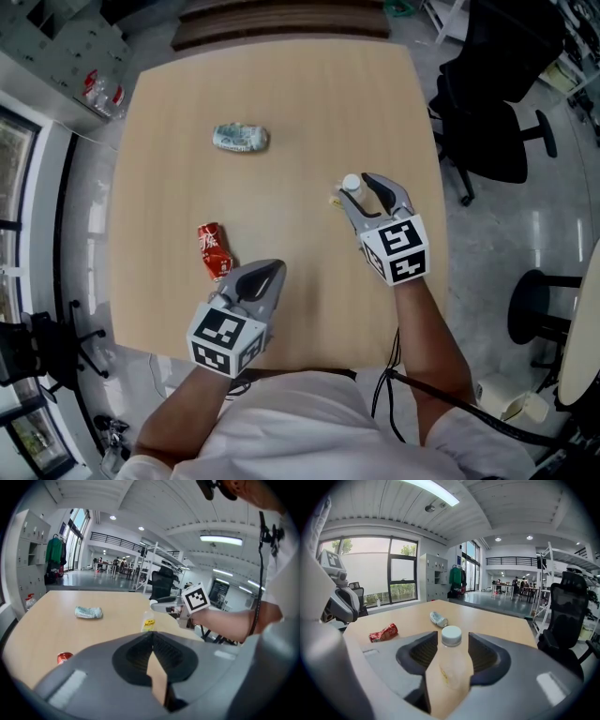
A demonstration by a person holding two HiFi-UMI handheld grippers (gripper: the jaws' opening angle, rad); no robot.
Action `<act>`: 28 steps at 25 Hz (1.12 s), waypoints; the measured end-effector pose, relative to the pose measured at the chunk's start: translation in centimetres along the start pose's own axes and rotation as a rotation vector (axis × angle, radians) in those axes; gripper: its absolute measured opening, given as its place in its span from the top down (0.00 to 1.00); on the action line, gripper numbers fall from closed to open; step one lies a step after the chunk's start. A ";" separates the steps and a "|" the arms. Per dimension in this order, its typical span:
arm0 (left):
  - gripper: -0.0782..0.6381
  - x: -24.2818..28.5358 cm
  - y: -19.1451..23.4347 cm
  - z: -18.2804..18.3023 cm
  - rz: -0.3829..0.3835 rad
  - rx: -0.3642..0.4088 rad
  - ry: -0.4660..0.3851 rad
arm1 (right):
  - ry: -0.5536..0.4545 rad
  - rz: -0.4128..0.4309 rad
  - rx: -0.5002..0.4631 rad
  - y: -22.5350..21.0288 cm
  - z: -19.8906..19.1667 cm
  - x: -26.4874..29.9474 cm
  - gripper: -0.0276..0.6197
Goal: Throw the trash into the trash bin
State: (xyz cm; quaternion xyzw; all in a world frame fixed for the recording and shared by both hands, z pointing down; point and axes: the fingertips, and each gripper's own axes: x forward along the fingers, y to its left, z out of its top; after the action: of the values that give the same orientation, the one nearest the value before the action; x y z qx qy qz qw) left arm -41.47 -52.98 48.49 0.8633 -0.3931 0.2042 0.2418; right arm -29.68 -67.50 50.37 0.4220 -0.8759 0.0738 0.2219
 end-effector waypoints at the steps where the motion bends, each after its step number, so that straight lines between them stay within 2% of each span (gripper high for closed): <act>1: 0.88 0.1 0.0 -0.2 0.000 -0.005 0.005 | -0.001 0.005 -0.002 0.0 0.1 0.3 0.65; 7: 0.88 0.2 0.1 -0.9 0.004 -0.022 0.020 | 0.020 0.016 -0.006 0.2 -0.6 1.4 0.65; 8: 0.88 0.2 0.1 -0.9 0.004 -0.015 0.020 | 0.017 0.011 -0.007 0.2 -0.6 1.3 0.71; 9: 0.88 0.1 0.0 -0.9 0.004 -0.008 0.020 | 0.014 0.007 -0.007 0.2 -0.7 1.2 0.72; 22: 0.88 -0.8 -0.8 -0.1 -0.004 0.007 -0.009 | -0.014 0.000 -0.020 0.9 0.7 -0.6 0.72; 28: 0.88 -1.8 -0.8 -0.3 0.000 0.017 -0.020 | -0.030 0.013 0.050 2.2 1.1 -2.5 0.72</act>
State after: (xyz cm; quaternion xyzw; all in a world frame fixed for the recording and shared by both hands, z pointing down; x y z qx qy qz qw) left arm -41.96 -51.32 47.55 0.8672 -0.3940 0.1988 0.2306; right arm -30.37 -64.74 48.37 0.4226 -0.8798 0.0907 0.1979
